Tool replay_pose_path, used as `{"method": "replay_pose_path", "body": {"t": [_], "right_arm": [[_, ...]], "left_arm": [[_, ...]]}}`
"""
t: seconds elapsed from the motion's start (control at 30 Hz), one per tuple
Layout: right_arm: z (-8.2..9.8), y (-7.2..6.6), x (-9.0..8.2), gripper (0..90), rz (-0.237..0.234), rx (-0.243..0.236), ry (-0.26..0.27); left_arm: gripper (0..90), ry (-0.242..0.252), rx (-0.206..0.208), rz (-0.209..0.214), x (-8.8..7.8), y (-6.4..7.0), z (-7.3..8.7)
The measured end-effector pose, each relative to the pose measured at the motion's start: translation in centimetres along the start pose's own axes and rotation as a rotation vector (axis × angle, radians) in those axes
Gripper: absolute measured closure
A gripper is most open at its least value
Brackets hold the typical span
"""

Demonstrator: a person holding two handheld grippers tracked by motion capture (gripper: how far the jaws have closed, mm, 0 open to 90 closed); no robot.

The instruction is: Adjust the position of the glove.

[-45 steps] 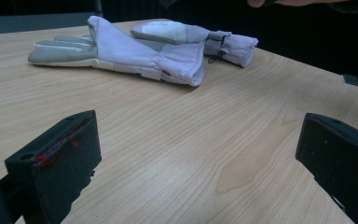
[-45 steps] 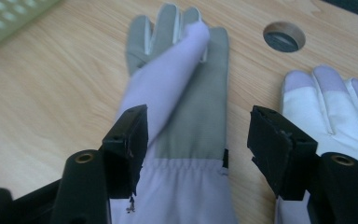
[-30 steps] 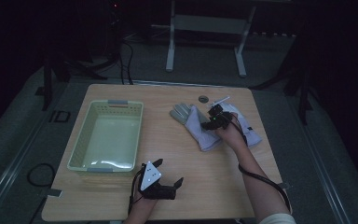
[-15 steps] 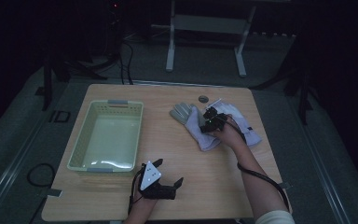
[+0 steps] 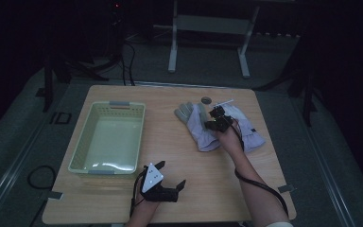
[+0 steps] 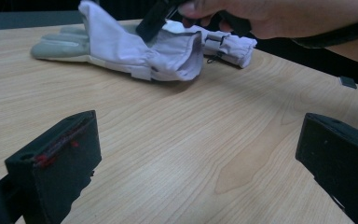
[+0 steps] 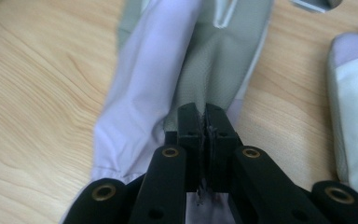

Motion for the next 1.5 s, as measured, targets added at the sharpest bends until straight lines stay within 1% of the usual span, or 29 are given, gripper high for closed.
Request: {"method": "replay_pose_path", "body": {"t": [0.1, 0.17, 0.2, 0.23, 0.27, 0.3, 0.33, 0.37, 0.4, 0.5, 0.53, 0.63, 0.73, 0.8, 0.83, 0.93, 1.0, 1.13, 1.3, 1.33, 1.37, 1.4, 1.43, 1.47, 1.5], "right_arm": [[-0.1, -0.8, -1.1, 86.8, 0.028, 0.015, 0.045], [0.0, -1.4, -1.9, 86.8, 0.009, 0.044, 0.078], [0.1, -1.7, -2.2, 86.7, -0.003, 0.066, 0.095], [0.3, -2.1, -2.7, 86.7, -0.019, 0.1, 0.126], [0.3, -2.1, -2.7, 86.7, -0.019, 0.1, 0.126], [0.6, -2.6, -3.0, 86.7, -0.022, 0.112, 0.138], [0.9, -3.0, -3.5, 86.8, -0.004, 0.12, 0.16], [1.0, -3.4, -3.8, 86.8, -0.005, 0.132, 0.176], [1.1, -3.8, -4.3, 86.8, 0.002, 0.137, 0.192], [1.3, -4.5, -5.5, 86.8, 0.024, 0.147, 0.225], [1.4, -4.8, -5.9, 86.8, 0.017, 0.165, 0.242], [2.0, -5.4, -6.9, 86.8, 0.014, 0.179, 0.261], [2.8, -6.0, -7.3, 86.8, 0.011, 0.196, 0.279], [3.5, -6.3, -7.2, 86.7, 0.002, 0.214, 0.297], [3.7, -6.4, -7.1, 86.7, 0.005, 0.214, 0.297], [4.7, -6.5, -5.9, 86.7, -0.018, 0.228, 0.28], [5.2, -6.4, -5.1, 86.7, -0.021, 0.238, 0.27], [6.0, -6.1, -3.7, 86.6, -0.009, 0.25, 0.252], [6.9, -5.7, -2.1, 85.2, 0.029, 0.268, 0.22], [7.2, -5.7, -1.8, 82.9, 0.044, 0.26, 0.212], [7.3, -5.6, -1.6, 80.3, 0.05, 0.262, 0.212], [7.5, -5.6, -1.4, 75.5, 0.051, 0.266, 0.211], [7.6, -5.5, -1.3, 72.2, 0.055, 0.259, 0.206], [7.6, -5.5, -1.3, 72.2, 0.055, 0.259, 0.206], [7.7, -5.5, -1.1, 68.8, 0.059, 0.249, 0.2]], "left_arm": [[0.2, 0.0, 0.001, 0.0, 0.0, 0.0, 0.0], [0.2, 0.0, 0.002, 0.0, 0.0, 0.0, 0.0], [0.2, -0.001, 0.003, -0.001, 0.0, 0.0, 0.0], [0.2, -0.002, 0.003, -0.004, 0.0, 0.0, 0.0], [0.2, -0.002, 0.003, -0.004, 0.0, 0.0, 0.0], [0.2, -0.001, 0.005, -0.002, 0.0, 0.0, 0.0], [0.2, -0.001, 0.005, -0.002, 0.0, 0.0, 0.0], [0.2, 0.0, 0.005, -0.002, 0.0, 0.0, 0.0], [0.2, 0.0, 0.005, -0.001, 0.0, 0.0, 0.0], [0.2, 0.0, 0.005, -0.003, 0.0, 0.0, 0.0], [0.2, 0.0, 0.005, -0.003, 0.0, 0.0, 0.0], [0.2, -0.001, 0.006, -0.002, 0.0, 0.0, 0.0], [0.2, -0.002, 0.007, -0.004, 0.0, 0.0, 0.0], [0.2, -0.002, 0.007, -0.004, 0.0, 0.0, 0.0], [0.2, -0.003, 0.007, -0.004, 0.0, 0.0, 0.0], [0.2, -0.003, 0.006, -0.002, 0.0, 0.0, 0.0], [0.2, -0.003, 0.005, -0.001, 0.0, 0.0, 0.0], [0.2, -0.003, 0.007, 0.0, 0.0, 0.0, 0.0], [0.2, -0.002, 0.006, 0.0, 0.0, 0.0, 0.0], [0.2, -0.002, 0.006, 0.0, 0.0, 0.0, 0.0], [0.2, -0.002, 0.007, 0.001, 0.0, 0.0, 0.0], [0.2, -0.002, 0.004, 0.002, 0.0, 0.0, 0.0], [0.2, -0.002, 0.002, 0.006, 0.0, 0.0, 0.0], [0.2, -0.002, 0.002, 0.006, 0.0, 0.0, 0.0], [0.2, -0.002, 0.004, 0.005, 0.0, 0.0, 0.0]]}}
Point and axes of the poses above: each handheld gripper's, and its own axes: x roughly forward along the jaws, z roughly out of its underside, y roughly to its right, the point moved 7 cm from there along x, roughly forward along the jaws, and after that the axes turned 10 degrees about -z, right-handed, at the moved point
